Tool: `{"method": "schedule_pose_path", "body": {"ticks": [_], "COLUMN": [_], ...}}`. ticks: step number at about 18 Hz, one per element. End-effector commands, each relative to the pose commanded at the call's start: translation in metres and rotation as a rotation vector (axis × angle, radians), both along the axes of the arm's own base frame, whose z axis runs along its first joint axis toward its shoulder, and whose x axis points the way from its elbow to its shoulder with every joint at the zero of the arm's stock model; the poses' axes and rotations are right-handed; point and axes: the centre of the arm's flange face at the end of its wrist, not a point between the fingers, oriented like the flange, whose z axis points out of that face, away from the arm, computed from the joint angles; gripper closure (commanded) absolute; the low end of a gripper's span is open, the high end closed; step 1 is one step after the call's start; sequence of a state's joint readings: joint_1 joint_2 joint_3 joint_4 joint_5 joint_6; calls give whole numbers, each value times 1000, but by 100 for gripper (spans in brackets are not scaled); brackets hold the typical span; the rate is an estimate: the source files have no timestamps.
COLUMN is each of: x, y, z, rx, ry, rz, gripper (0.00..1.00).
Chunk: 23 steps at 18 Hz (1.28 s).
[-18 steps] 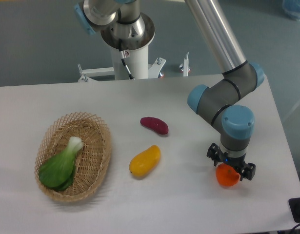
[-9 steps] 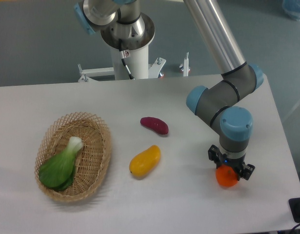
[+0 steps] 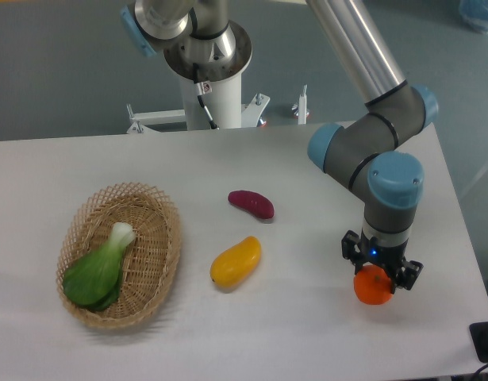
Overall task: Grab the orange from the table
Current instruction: 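Lift the held orange up off the table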
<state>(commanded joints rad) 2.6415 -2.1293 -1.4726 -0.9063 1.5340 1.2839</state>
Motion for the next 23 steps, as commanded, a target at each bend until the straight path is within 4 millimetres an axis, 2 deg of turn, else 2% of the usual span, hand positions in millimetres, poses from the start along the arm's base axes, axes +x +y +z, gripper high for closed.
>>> {"method": "schedule_pose_path", "body": {"ticks": [2,5,9,17,23], "x": [3,-6,-9,-15,-13], "y": [-3,-13,-13,-11,-12], "z": [14,30,35,46,43], "rx": [-20,-16,-18,-17,-52], "ry": [-25,-16,-10,10,8], "rz": [-10,-18,-12,-4,2], "gripper": [40,40,36,37,36]}}
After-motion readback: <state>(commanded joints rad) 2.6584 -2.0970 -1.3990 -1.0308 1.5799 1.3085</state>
